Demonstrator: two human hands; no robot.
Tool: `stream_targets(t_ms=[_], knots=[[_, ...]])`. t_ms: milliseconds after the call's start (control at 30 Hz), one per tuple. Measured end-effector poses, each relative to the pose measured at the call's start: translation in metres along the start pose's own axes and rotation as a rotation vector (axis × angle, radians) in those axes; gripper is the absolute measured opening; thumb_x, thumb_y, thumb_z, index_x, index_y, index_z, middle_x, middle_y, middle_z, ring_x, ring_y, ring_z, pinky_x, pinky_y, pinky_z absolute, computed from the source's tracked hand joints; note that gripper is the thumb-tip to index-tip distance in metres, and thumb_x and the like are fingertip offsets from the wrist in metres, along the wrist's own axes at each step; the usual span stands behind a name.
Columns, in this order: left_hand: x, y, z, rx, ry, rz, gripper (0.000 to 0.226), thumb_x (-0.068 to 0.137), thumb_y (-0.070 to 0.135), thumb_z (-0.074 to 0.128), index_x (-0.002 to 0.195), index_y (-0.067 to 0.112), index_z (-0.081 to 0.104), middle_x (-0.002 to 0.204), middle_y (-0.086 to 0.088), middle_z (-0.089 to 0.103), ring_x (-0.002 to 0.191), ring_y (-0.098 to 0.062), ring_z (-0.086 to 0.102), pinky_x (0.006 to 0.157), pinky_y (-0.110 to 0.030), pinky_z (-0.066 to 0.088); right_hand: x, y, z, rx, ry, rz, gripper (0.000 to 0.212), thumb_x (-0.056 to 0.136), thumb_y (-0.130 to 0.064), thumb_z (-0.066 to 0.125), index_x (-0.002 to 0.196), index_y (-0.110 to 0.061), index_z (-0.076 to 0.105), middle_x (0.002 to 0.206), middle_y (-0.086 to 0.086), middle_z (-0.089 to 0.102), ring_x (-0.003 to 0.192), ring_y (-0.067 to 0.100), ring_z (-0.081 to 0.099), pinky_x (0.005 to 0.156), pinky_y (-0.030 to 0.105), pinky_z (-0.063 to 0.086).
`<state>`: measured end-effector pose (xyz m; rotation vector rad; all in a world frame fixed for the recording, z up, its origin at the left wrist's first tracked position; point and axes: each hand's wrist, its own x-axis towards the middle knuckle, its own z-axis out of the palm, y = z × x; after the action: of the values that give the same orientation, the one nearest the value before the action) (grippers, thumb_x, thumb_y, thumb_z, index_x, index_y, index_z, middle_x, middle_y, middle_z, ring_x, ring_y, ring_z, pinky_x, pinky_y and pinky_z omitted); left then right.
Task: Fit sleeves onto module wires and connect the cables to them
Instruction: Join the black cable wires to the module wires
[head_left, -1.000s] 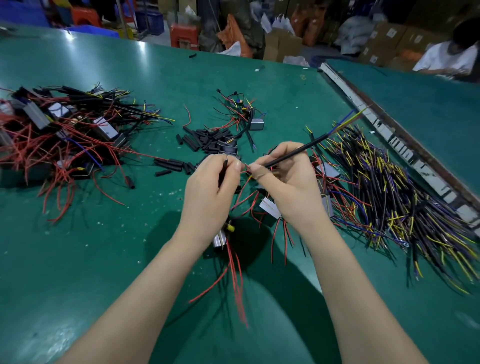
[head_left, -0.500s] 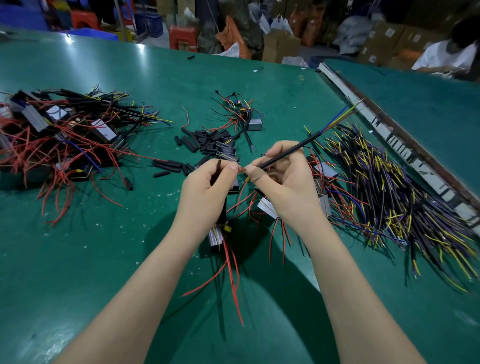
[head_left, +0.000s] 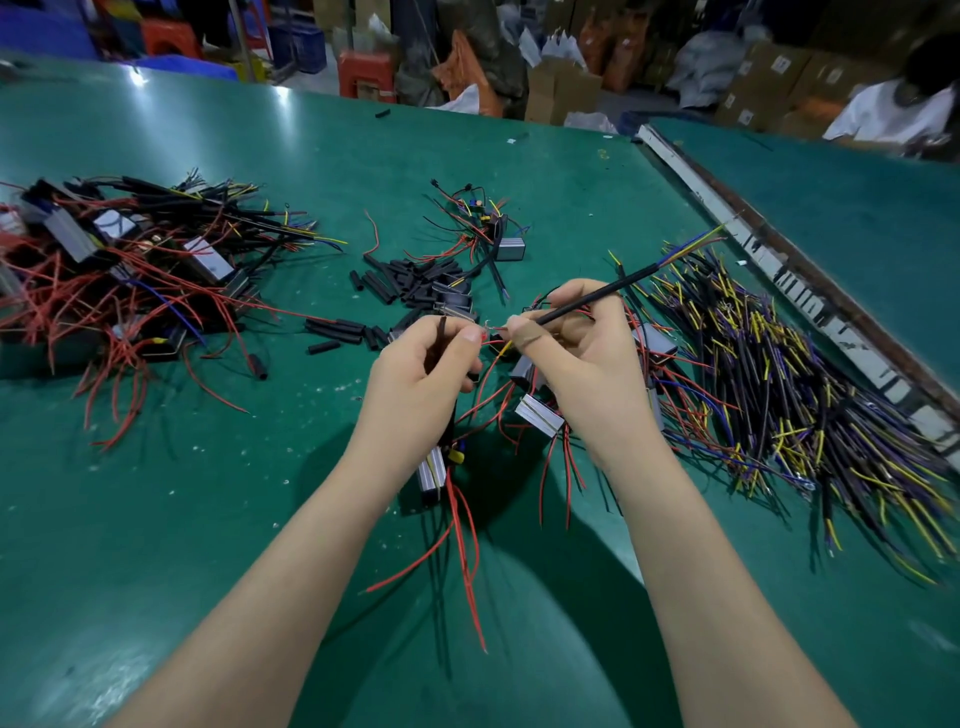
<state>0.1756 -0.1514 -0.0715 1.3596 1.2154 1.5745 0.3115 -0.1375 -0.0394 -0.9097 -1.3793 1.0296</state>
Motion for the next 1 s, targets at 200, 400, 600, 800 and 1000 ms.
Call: stream_targets(t_ms=[200, 400, 600, 800, 1000], knots=[[0.0008, 0.0021, -0.0011, -0.116, -0.009, -0.055, 0.015, 0.097, 0.016, 0.051, 0.086, 0.019, 0.062, 0.061, 0.014, 0.063, 0.06, 0.004, 0.054, 0.061, -0.009, 0.044, -0.0003, -0.0017, 0.0031, 0.176, 0.007, 0.188, 0.028, 0.088, 0.0, 0.062, 0.094, -0.017, 0.042, 0.051, -0.01, 0.06, 0.039, -0.002, 0.047, 0.038, 0.011, 0.031], [0.0014, 0.0024, -0.0026, -0.142, -0.05, -0.082, 0.014, 0.096, 0.018, 0.053, 0.085, 0.019, 0.063, 0.062, 0.013, 0.064, 0.058, 0.003, 0.053, 0.062, -0.009, 0.044, 0.0007, 0.0006, 0.0037, 0.255, -0.006, 0.247, 0.027, 0.089, 0.0, 0.062, 0.098, -0.017, 0.043, 0.051, -0.01, 0.058, 0.036, 0.0, 0.042, 0.037, 0.013, 0.028], [0.0017, 0.0018, -0.0029, -0.159, -0.052, -0.1, 0.014, 0.095, 0.018, 0.053, 0.085, 0.018, 0.063, 0.062, 0.014, 0.064, 0.058, 0.003, 0.053, 0.062, -0.009, 0.044, 0.0014, 0.0012, 0.0047, 0.234, -0.015, 0.238, 0.026, 0.089, -0.002, 0.062, 0.099, -0.019, 0.044, 0.046, -0.013, 0.05, 0.037, 0.001, 0.033, 0.038, 0.014, 0.028], [0.0017, 0.0032, -0.0033, -0.156, -0.057, -0.099, 0.014, 0.095, 0.018, 0.054, 0.084, 0.017, 0.062, 0.062, 0.014, 0.064, 0.058, 0.003, 0.053, 0.063, -0.009, 0.044, 0.0012, 0.0026, 0.0047, 0.19, 0.003, 0.265, 0.027, 0.089, -0.002, 0.063, 0.098, -0.02, 0.044, 0.05, -0.013, 0.053, 0.04, 0.0, 0.035, 0.04, 0.014, 0.028], [0.0005, 0.0055, -0.0021, -0.16, -0.061, -0.093, 0.014, 0.095, 0.016, 0.052, 0.085, 0.017, 0.062, 0.061, 0.014, 0.063, 0.058, 0.003, 0.052, 0.062, -0.009, 0.043, 0.0012, 0.0026, 0.0035, 0.195, 0.019, 0.269, 0.027, 0.087, -0.003, 0.064, 0.098, -0.02, 0.045, 0.051, -0.014, 0.05, 0.04, 0.0, 0.038, 0.04, 0.014, 0.029]])
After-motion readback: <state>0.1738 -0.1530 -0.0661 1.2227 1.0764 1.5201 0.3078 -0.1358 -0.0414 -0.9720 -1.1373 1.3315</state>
